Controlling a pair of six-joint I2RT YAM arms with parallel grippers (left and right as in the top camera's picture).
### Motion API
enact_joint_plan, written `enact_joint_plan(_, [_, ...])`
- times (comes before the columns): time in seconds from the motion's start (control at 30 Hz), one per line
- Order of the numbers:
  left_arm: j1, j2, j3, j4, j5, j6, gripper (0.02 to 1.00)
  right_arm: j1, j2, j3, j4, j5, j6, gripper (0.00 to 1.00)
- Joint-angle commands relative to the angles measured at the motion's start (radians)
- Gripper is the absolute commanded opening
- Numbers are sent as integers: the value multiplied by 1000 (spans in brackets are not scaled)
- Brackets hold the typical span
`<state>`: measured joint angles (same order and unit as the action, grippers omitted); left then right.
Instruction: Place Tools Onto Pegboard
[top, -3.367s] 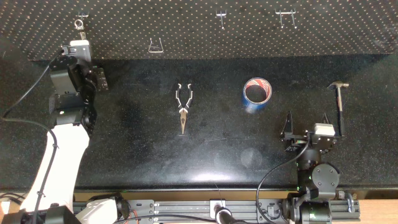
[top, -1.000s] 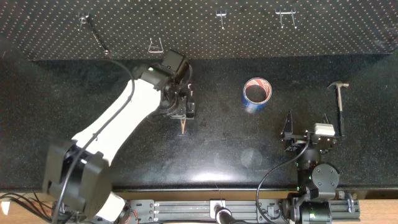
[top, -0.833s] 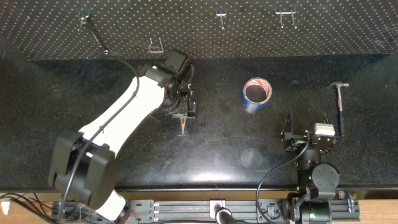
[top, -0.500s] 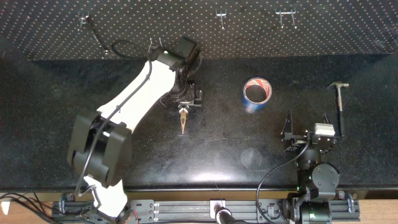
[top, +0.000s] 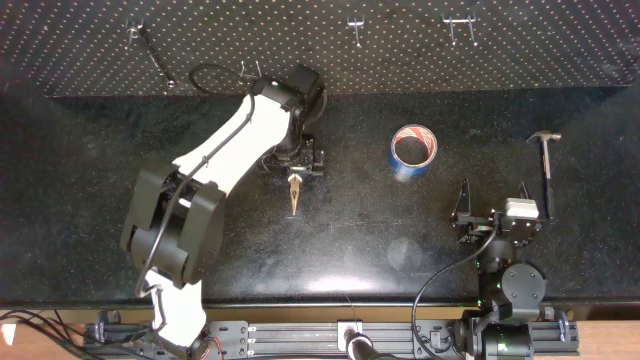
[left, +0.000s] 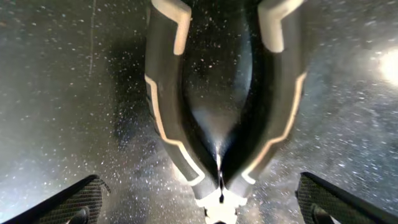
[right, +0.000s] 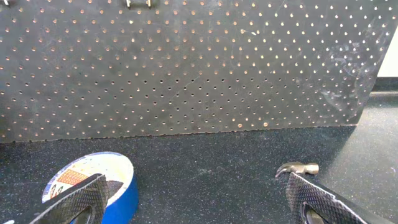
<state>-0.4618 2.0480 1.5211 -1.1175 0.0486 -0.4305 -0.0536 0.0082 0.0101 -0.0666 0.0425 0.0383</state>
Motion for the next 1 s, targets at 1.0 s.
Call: enact_joint_plan(1.0, [-3,71,20,89,4,-96,923,-5,-7,-6,-2,-9,-18,939])
